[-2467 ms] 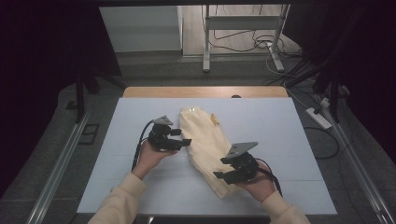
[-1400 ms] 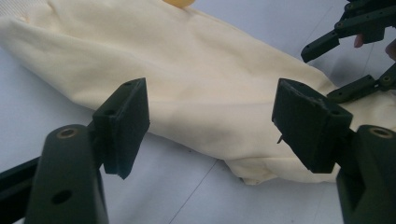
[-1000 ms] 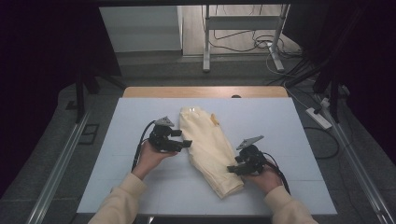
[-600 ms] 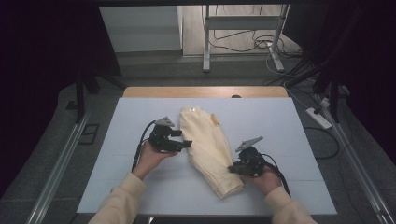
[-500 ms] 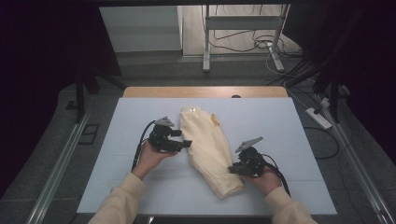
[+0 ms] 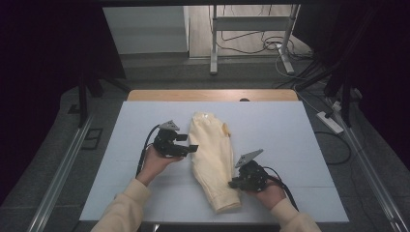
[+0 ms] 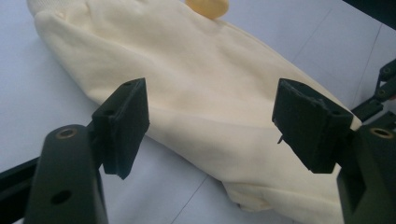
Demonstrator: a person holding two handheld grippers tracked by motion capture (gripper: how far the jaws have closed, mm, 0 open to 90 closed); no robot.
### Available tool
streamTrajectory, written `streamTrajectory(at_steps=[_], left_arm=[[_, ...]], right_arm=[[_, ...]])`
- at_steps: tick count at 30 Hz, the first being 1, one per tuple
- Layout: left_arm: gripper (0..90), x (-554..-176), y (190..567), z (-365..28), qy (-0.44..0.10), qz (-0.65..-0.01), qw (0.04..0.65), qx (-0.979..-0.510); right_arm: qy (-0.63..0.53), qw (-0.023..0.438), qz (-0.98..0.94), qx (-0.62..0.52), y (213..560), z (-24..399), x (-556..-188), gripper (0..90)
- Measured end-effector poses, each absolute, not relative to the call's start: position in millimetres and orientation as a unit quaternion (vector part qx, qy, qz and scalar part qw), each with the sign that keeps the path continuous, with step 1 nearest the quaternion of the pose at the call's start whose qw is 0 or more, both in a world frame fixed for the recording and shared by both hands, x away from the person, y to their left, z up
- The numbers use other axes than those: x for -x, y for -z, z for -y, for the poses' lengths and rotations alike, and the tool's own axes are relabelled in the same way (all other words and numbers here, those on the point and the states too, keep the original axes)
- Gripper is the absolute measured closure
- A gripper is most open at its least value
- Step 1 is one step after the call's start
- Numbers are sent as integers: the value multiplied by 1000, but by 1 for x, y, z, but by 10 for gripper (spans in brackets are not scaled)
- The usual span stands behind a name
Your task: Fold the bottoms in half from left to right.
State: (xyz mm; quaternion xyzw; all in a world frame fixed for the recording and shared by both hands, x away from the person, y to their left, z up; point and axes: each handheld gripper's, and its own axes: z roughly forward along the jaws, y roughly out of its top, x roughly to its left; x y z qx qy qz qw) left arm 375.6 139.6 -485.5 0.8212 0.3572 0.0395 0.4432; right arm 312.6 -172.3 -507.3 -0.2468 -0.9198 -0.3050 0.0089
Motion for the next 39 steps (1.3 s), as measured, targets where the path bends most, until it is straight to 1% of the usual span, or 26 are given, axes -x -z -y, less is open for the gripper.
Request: streamTrajectory(at_steps=[12, 18, 20, 22, 23, 25, 27, 29, 32, 39], left_arm=[[271, -376, 486, -140, -41, -356, 444, -821], [271, -376, 485, -139, -40, -356, 444, -821], [271, -376, 485, -139, -40, -355, 444, -822], [271, -376, 485, -139, -41, -355, 443, -822], [271, -376, 486, -139, -41, -355, 444, -822], [271, -376, 485, -140, -41, -356, 445, -821], [271, -376, 485, -141, -41, -356, 445, -821], [270, -375, 485, -141, -41, -356, 445, -821], [269, -375, 485, -142, -41, -358, 444, -820], [267, -373, 483, -142, -42, -355, 445, -821]], right_arm=[[313, 21, 927, 204, 508, 157, -299, 828], [318, 22, 925, 204, 509, 158, -299, 827], [317, 19, 927, 201, 509, 158, -300, 814], [319, 15, 926, 199, 507, 159, -300, 772], [322, 12, 926, 198, 507, 160, -301, 734], [330, -6, 922, 204, 503, 163, -302, 623], [346, -23, 913, 214, 499, 167, -304, 532], [361, -38, 904, 226, 495, 171, -307, 477], [373, -54, 895, 239, 491, 177, -310, 438], [383, -66, 885, 255, 491, 184, -322, 400]])
